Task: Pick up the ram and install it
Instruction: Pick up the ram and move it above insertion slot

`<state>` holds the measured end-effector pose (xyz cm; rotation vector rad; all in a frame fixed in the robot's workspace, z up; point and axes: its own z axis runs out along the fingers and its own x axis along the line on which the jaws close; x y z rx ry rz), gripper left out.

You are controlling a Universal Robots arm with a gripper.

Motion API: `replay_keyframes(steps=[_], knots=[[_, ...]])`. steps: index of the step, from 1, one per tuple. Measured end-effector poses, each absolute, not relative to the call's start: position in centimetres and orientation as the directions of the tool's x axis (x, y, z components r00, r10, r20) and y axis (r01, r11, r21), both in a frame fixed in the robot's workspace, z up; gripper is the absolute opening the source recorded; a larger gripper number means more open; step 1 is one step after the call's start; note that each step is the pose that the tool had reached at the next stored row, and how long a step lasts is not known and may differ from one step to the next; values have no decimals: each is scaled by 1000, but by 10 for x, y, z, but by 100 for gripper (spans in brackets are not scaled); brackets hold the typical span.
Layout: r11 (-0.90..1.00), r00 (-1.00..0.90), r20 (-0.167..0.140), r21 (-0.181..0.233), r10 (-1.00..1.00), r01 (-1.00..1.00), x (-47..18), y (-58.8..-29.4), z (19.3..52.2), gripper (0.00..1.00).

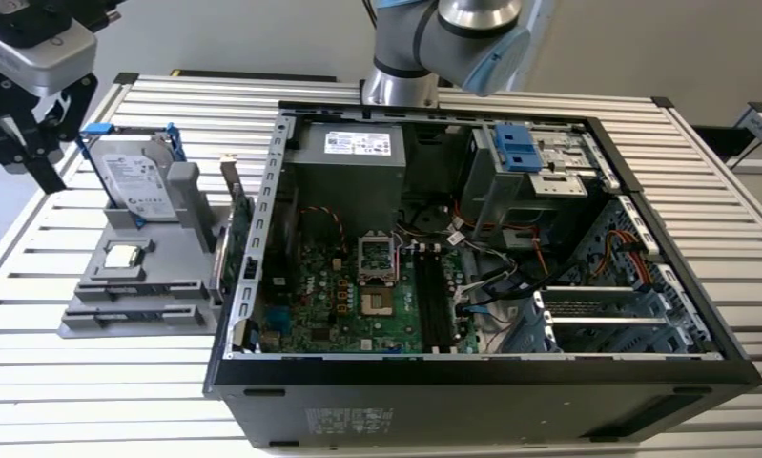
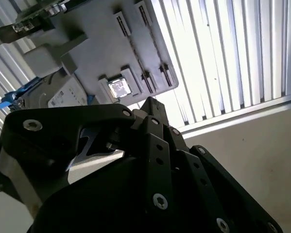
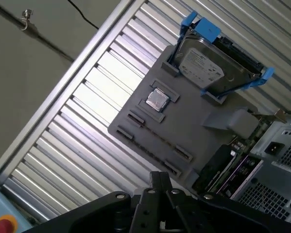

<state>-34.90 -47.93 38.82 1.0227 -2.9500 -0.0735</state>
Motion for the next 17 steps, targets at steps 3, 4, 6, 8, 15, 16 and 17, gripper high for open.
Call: replay_keyframes(steps=[3,4,6,8,15,16,17], knots=[[765,-766,2,51,-642,-642,-349,-479,388,0],[759,-760,2,51,-650,-649,-349,-479,388,0],[746,-747,2,51,-665,-664,-349,-479,388,0],[732,-733,2,51,-680,-679,-349,-479,388,0],[678,-678,2,51,-735,-734,-349,-479,388,0],[670,-671,2,51,-742,-740,-349,-479,388,0],[656,-657,2,51,-754,-753,-349,-479,388,0]])
